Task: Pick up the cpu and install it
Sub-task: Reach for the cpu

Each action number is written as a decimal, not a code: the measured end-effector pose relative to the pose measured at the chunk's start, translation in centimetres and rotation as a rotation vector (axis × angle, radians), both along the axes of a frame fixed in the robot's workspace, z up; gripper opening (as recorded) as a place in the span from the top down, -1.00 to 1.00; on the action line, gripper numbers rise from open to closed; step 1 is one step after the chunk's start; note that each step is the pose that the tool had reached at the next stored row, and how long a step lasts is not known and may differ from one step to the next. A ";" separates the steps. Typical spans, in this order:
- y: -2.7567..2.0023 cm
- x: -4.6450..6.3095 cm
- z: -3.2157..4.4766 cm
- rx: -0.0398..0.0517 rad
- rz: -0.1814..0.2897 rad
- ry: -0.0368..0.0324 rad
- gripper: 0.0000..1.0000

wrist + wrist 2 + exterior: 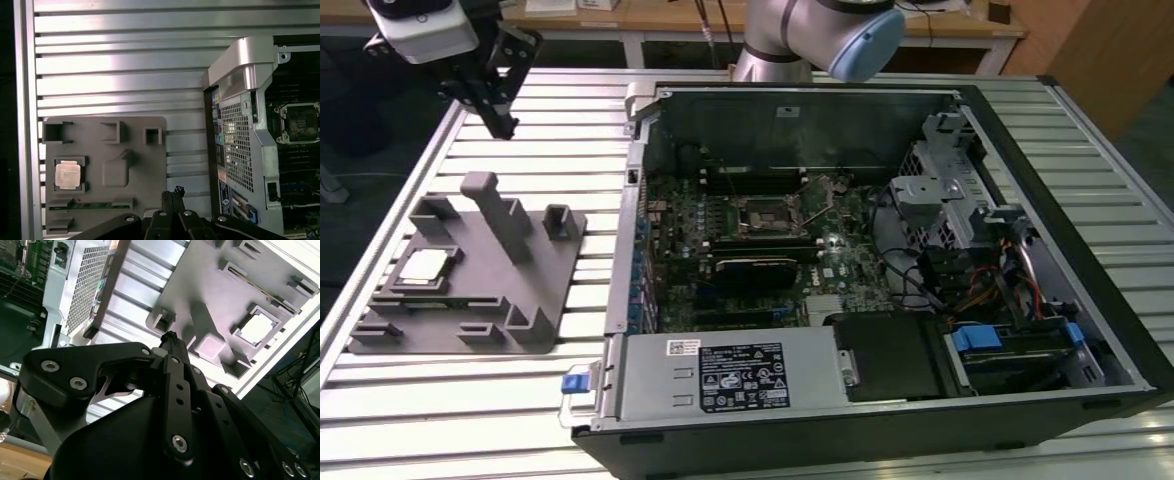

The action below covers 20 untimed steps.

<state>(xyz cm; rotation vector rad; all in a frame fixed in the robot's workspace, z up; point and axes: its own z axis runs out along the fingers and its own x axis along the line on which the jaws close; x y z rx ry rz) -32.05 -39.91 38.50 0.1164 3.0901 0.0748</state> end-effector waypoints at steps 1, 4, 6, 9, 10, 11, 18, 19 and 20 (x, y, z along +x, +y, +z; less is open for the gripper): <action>0.00 -0.2 -0.01 0.0000 0.000 -0.0004 0.79; 0.00 -0.8 -0.06 0.0000 0.000 -0.0016 0.79; 0.00 -1.3 -0.10 0.0001 0.000 -0.0025 0.79; 0.00 -1.8 -0.18 0.0000 0.000 -0.0031 0.79; 0.00 -2.0 -0.22 0.0000 0.000 -0.0034 0.79; 0.00 -2.1 -0.27 0.0000 0.000 -0.0037 0.79; -0.01 -3.2 -0.81 -0.0001 0.000 -0.0041 0.79; -0.01 -3.4 -0.92 0.0000 0.000 -0.0042 0.79; -0.01 -3.6 -1.03 0.0000 0.000 -0.0041 0.79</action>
